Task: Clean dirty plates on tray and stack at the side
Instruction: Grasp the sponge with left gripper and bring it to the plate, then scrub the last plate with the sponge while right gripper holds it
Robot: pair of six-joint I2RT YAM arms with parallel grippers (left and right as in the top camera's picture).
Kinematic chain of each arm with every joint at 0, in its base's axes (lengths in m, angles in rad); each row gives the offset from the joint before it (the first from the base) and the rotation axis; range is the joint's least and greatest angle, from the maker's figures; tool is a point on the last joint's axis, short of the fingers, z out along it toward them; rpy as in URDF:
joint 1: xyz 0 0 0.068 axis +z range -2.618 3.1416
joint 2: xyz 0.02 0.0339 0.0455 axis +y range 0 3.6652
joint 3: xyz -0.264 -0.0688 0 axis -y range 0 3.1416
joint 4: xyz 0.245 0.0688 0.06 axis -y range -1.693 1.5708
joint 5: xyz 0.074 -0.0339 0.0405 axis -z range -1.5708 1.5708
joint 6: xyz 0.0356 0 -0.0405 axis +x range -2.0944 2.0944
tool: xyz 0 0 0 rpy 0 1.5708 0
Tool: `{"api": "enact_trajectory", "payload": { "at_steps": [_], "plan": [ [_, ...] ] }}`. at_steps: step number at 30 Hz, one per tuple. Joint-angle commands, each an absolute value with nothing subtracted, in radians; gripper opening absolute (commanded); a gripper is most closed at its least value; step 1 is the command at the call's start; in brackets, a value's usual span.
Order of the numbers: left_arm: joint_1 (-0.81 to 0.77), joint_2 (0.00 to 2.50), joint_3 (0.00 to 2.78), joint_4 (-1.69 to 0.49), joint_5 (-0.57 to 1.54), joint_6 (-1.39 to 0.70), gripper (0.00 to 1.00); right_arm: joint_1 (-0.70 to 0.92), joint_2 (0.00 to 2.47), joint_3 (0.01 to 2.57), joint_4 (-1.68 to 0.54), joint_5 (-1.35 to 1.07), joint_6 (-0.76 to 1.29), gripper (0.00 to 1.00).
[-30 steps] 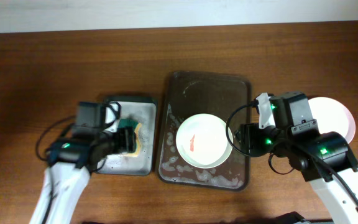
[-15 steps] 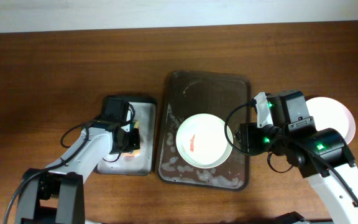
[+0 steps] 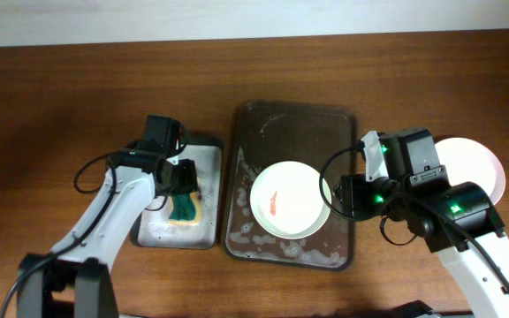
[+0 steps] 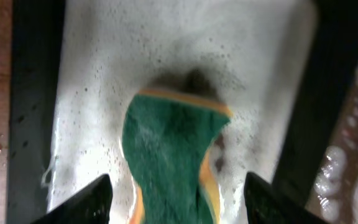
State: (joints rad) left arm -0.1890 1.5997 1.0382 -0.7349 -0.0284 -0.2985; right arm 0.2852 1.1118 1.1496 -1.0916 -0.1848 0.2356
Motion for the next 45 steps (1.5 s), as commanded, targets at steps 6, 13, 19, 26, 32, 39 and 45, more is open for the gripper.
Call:
{"api": "enact_trajectory", "payload": {
  "at_steps": [6, 13, 19, 26, 32, 39, 45],
  "plan": [
    [-0.190, 1.799, 0.983, -0.693, -0.003, -0.299, 0.00, 0.289, 1.113, 1.155, -1.088, -0.186, 0.236, 0.52],
    [-0.190, 1.688, 1.122, -0.832, 0.065, -0.298, 0.00, 0.287, 1.149, 1.155, -1.089, -0.133, 0.248, 0.42],
    [-0.240, 1.535, 1.241, -0.901, 0.170, -0.268, 0.00, 0.287, 1.342, 1.155, -1.061, -0.101, 0.213, 0.28],
    [-0.384, 1.525, 1.240, -0.828, 0.214, -0.292, 0.00, 0.254, 1.671, 1.155, -0.945, -0.168, 0.112, 0.38],
    [-0.472, 1.576, 1.238, -0.761, 0.180, -0.315, 0.00, 0.118, 1.857, 1.155, -0.859, -0.309, 0.051, 0.37],
    [-0.582, 1.745, 1.238, -0.598, 0.195, -0.368, 0.00, 0.099, 1.903, 1.146, -0.777, -0.448, 0.046, 0.04],
    [-0.647, 1.887, 1.238, -0.489, 0.215, -0.446, 0.00, 0.099, 1.905, 1.144, -0.781, -0.405, 0.095, 0.04]
  ]
}}
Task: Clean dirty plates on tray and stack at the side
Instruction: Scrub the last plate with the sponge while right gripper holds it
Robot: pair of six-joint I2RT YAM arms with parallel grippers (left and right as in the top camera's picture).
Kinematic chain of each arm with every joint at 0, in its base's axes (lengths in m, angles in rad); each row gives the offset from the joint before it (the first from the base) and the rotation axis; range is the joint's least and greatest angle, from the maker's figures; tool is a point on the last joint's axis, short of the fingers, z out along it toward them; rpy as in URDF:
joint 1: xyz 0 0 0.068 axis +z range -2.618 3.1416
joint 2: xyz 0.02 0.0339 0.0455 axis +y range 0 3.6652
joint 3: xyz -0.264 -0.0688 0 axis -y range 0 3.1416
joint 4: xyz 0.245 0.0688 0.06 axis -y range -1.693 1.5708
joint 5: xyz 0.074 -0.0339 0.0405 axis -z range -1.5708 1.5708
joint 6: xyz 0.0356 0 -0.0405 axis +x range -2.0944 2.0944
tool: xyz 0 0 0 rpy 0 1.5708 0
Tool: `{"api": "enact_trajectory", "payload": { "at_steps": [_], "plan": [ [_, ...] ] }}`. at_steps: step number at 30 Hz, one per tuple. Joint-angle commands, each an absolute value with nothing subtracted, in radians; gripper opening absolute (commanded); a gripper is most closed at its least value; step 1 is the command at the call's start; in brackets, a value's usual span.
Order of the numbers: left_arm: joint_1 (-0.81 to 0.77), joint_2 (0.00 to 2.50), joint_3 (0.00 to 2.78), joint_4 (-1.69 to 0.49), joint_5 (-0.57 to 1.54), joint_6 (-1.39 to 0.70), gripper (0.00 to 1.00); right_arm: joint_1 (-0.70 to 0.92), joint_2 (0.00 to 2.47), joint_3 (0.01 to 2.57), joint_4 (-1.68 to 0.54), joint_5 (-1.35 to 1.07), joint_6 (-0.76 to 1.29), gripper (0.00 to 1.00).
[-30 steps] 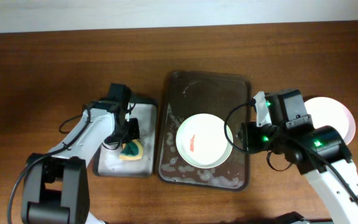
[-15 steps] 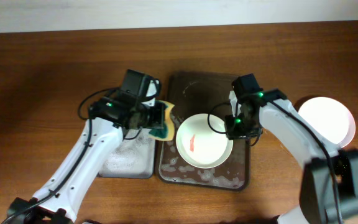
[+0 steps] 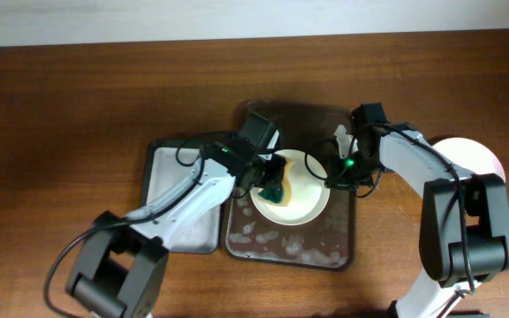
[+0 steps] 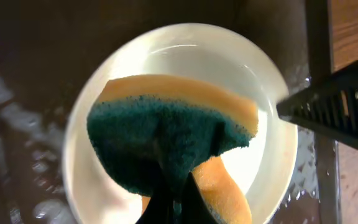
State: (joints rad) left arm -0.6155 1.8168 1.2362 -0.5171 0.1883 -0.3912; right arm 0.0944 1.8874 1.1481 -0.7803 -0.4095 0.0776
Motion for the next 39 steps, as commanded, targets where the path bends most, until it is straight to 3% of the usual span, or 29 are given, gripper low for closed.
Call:
{"api": "enact_trajectory", "payload": {
  "at_steps": [1, 5, 10, 16, 18, 23, 28, 33, 39],
  "plan": [
    [-0.658, 1.913, 1.238, -0.474, 0.215, -0.449, 0.00, 0.099, 1.905, 1.144, -0.783, -0.403, 0.094, 0.04],
    [-0.669, 2.022, 1.238, -0.423, 0.137, -0.447, 0.00, 0.100, 1.905, 1.144, -0.808, -0.353, 0.094, 0.04],
    [-0.669, 2.040, 1.272, -0.657, -0.342, -0.439, 0.00, 0.100, 1.905, 1.144, -0.838, -0.298, 0.094, 0.04],
    [-0.669, 2.040, 1.342, -0.756, -0.410, -0.450, 0.00, 0.100, 1.905, 1.144, -0.856, -0.271, 0.094, 0.04],
    [-0.669, 2.040, 1.342, -0.706, -0.284, -0.452, 0.00, 0.100, 1.905, 1.144, -0.855, -0.272, 0.085, 0.04],
    [-0.688, 2.059, 1.341, -0.451, 0.292, -0.454, 0.00, 0.101, 1.905, 1.144, -0.848, -0.272, 0.082, 0.04],
    [-0.746, 2.082, 1.341, -0.393, 0.360, -0.496, 0.00, 0.101, 1.905, 1.144, -0.852, -0.272, 0.082, 0.04],
    [-0.740, 2.112, 1.341, -0.476, 0.232, -0.496, 0.00, 0.101, 1.905, 1.144, -0.858, -0.272, 0.083, 0.04],
    [-0.703, 2.104, 1.419, -0.846, -0.296, -0.496, 0.00, 0.100, 1.905, 1.144, -0.872, -0.272, 0.083, 0.04]
  ]
}}
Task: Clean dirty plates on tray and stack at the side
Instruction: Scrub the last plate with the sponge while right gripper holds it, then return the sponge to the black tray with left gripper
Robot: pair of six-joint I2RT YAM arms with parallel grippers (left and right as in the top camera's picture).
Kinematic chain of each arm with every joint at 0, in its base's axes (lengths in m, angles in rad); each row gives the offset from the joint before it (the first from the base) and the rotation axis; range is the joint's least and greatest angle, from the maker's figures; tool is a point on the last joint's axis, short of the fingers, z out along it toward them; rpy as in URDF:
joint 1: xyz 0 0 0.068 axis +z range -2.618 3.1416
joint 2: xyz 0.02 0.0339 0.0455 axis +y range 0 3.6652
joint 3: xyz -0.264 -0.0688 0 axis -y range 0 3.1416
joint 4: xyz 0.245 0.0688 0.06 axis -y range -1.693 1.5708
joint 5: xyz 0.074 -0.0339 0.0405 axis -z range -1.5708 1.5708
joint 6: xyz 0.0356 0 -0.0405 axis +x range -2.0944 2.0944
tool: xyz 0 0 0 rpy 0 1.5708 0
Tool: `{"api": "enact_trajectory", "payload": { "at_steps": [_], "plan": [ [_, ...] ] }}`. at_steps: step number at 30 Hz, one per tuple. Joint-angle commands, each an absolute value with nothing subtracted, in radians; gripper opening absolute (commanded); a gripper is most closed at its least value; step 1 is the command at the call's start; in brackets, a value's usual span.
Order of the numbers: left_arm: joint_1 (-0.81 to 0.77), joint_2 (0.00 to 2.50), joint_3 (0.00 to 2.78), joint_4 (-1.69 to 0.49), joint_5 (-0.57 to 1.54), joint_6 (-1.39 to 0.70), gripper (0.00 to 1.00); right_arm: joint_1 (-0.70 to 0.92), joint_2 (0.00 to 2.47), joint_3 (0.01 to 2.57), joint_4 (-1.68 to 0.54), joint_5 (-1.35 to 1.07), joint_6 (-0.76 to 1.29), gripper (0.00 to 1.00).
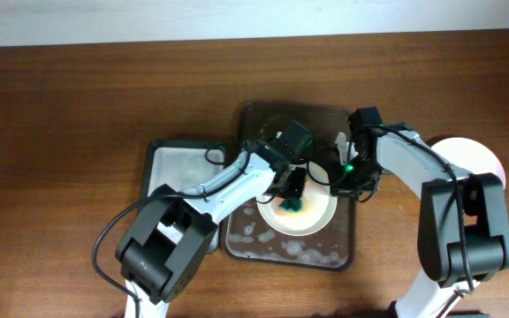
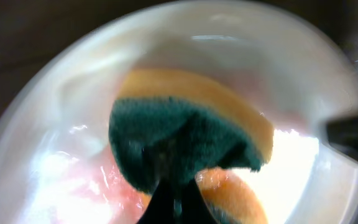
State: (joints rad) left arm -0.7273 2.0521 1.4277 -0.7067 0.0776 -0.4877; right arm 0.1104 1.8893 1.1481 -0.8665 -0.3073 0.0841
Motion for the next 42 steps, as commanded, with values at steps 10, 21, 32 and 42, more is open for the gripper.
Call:
{"api": "enact_trajectory", "payload": {
  "at_steps": [10, 21, 32, 42],
  "plan": [
    [-0.705, 2.093, 1.588, -1.031, -0.345, -0.498, 0.00, 0.097, 1.905, 1.144, -0.873, -0.272, 0.083, 0.04],
    [-0.577, 1.681, 1.619, -1.222, -0.184, -0.485, 0.00, 0.117, 1.694, 1.144, -0.917, -0.228, 0.084, 0.04],
    [-0.240, 1.603, 1.177, -0.936, -0.010, -0.285, 0.10, 0.493, 1.315, 1.144, -1.008, 0.455, 0.374, 0.04],
    [-0.164, 1.457, 1.150, -0.898, 0.181, -0.207, 0.46, 0.865, 1.202, 1.144, -1.131, 0.855, 0.453, 0.04]
  ]
}}
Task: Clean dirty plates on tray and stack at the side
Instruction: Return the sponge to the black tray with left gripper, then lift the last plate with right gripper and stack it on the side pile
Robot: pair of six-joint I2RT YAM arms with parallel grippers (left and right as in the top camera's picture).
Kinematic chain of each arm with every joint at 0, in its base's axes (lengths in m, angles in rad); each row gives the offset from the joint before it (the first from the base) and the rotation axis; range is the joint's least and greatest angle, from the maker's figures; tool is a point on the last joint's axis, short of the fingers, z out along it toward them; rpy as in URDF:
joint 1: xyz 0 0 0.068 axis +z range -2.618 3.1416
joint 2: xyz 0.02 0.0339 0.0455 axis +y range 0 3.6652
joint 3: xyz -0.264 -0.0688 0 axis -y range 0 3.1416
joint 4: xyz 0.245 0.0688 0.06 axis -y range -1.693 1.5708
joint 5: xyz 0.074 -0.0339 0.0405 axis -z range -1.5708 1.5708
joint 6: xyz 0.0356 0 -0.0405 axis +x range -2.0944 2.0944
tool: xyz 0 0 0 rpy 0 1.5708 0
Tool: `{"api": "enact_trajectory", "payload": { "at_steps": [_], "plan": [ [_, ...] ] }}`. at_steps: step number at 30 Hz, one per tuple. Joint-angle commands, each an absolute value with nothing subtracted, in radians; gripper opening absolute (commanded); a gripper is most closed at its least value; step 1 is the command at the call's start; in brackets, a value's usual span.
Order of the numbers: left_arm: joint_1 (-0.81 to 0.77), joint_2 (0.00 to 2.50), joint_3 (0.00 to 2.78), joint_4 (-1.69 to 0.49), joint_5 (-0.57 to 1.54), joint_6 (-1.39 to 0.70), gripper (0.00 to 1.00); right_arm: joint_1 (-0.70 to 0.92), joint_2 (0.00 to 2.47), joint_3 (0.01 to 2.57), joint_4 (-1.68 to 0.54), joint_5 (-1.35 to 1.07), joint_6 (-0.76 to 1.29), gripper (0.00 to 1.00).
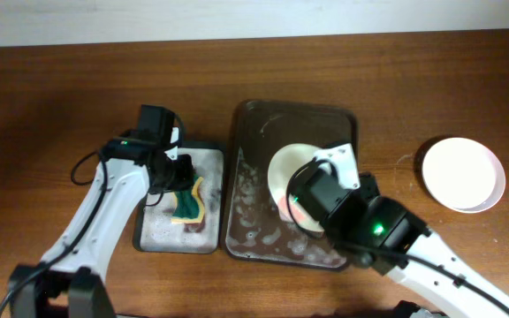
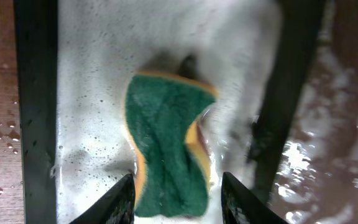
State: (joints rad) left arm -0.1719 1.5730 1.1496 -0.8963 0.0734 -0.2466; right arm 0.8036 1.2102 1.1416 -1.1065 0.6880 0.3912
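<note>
A green-and-yellow sponge (image 2: 166, 143) lies flat in the foam of the small soapy tray (image 1: 157, 225). My left gripper (image 2: 178, 186) hangs open just above the sponge, one finger on each side, not touching it. In the overhead view the sponge (image 1: 188, 206) lies under the left gripper (image 1: 177, 177). A white plate (image 1: 292, 172) sits tilted over the large dark tray (image 1: 254, 132). My right gripper (image 1: 306, 196) is shut on the plate's near edge, and the arm hides part of it. A reddish patch shows at that edge.
A clean white plate (image 1: 463, 173) rests on the wooden table to the right of the large tray. Foam and water cover the floor of the large tray. The small tray stands directly against the large tray's left side.
My left gripper has moved from the plate back to the small tray and let go of the sponge, which now lies in the foam. My right arm now reaches in from the front with the plate tilted.
First my left gripper was open over the sponge in the small tray while my right held a red-stained plate in the large tray. Then the left was shut on the sponge over that plate, then pressing it on pink smears. Now the sponge is back in its tray.
</note>
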Motion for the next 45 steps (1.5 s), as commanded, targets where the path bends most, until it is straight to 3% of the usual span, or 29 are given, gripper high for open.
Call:
{"api": "enact_trajectory", "payload": {
  "at_steps": [1, 2, 4, 5, 15, 26, 45],
  "plan": [
    [-0.164, 1.412, 1.150, -0.902, 0.193, -0.207, 0.49, 0.896, 1.202, 1.144, -1.151, 0.908, 0.488, 0.04],
    [-0.164, 1.375, 1.150, -0.905, 0.196, -0.207, 0.53, 0.917, 1.202, 1.144, -1.162, 0.939, 0.506, 0.04],
    [-0.164, 1.260, 1.150, -0.919, 0.195, -0.207, 0.91, 0.975, 1.202, 1.144, -1.171, 0.987, 0.518, 0.04],
    [-0.164, 1.227, 1.150, -0.925, 0.195, -0.207, 1.00, 0.993, 1.202, 1.144, -1.175, 1.001, 0.518, 0.04],
    [-0.164, 1.056, 1.150, -0.989, 0.195, -0.207, 0.99, 1.127, 1.202, 1.144, -1.191, 1.144, 0.513, 0.04],
    [-0.164, 1.057, 1.150, -0.989, 0.195, -0.207, 0.99, 1.126, 1.201, 1.144, -1.206, 1.223, 0.503, 0.04],
    [-0.164, 1.057, 1.150, -0.989, 0.195, -0.207, 0.99, 1.126, 1.201, 1.144, -1.190, 1.160, 0.524, 0.04]
  ]
}}
